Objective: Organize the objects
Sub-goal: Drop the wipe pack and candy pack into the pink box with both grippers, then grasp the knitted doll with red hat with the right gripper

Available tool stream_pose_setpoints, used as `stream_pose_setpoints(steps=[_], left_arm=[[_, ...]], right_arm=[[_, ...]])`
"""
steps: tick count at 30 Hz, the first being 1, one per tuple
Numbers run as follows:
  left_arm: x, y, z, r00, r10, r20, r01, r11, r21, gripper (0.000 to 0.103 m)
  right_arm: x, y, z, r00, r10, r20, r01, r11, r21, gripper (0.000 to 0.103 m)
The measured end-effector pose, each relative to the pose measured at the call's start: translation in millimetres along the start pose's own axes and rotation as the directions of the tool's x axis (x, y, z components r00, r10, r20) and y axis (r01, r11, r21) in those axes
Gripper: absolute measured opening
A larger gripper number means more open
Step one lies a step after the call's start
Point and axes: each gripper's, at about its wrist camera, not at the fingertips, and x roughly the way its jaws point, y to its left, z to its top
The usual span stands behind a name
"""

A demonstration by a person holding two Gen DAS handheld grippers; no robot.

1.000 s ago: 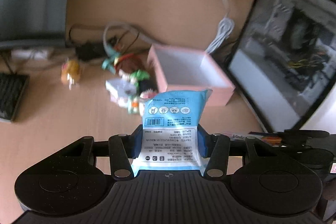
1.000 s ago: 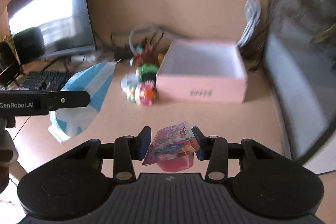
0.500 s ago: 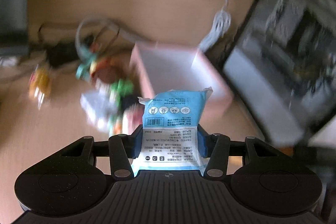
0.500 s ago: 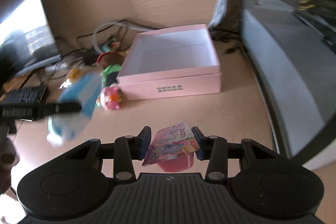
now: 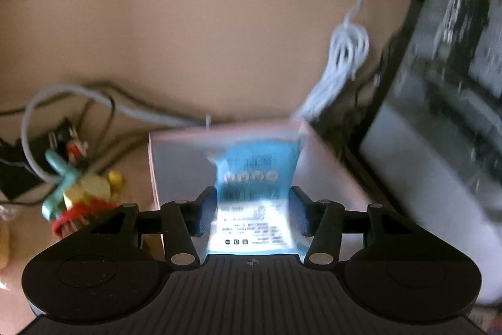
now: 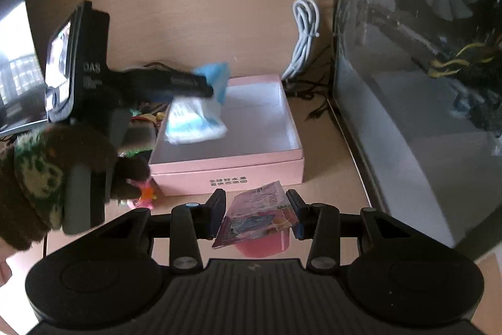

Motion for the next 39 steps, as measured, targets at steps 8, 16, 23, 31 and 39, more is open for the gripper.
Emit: stream_pose_setpoints(steps=[8, 16, 23, 31, 39], left_arm=[[-40, 31, -20, 1.0, 0.009, 0.023, -0.006, 0.99, -0.144, 0.054], [-104, 68, -57, 0.996, 0.084, 0.011, -0.08, 0.975, -0.207, 0.053], [-127, 115, -112, 0.981, 0.165, -0.105, -0.189, 0.937, -0.294, 0.053], [-123, 130, -120, 0.984, 0.113, -0.136, -0.155, 0.922, -0.355, 0.053], [-93, 143, -77, 0.993, 0.096, -0.072, -0.118, 0.888, -0.444, 0.053]], right_arm=[[20, -2, 36, 0.996, 0.029, 0.083, -0.03, 1.0, 0.002, 0.041], [67, 0, 88, 0.959, -0.051, 0.28, 0.051, 0.999, 0.006, 0.054], [78, 3, 33, 0.99, 0.076, 0.12, -0.085, 0.994, 0.064, 0.062], [54, 23, -15, 0.994, 0.096, 0.049, -0.096, 0.995, -0.001, 0.076], [18, 44, -49, 0.998, 0.046, 0.043, -0.042, 0.995, -0.089, 0.087]])
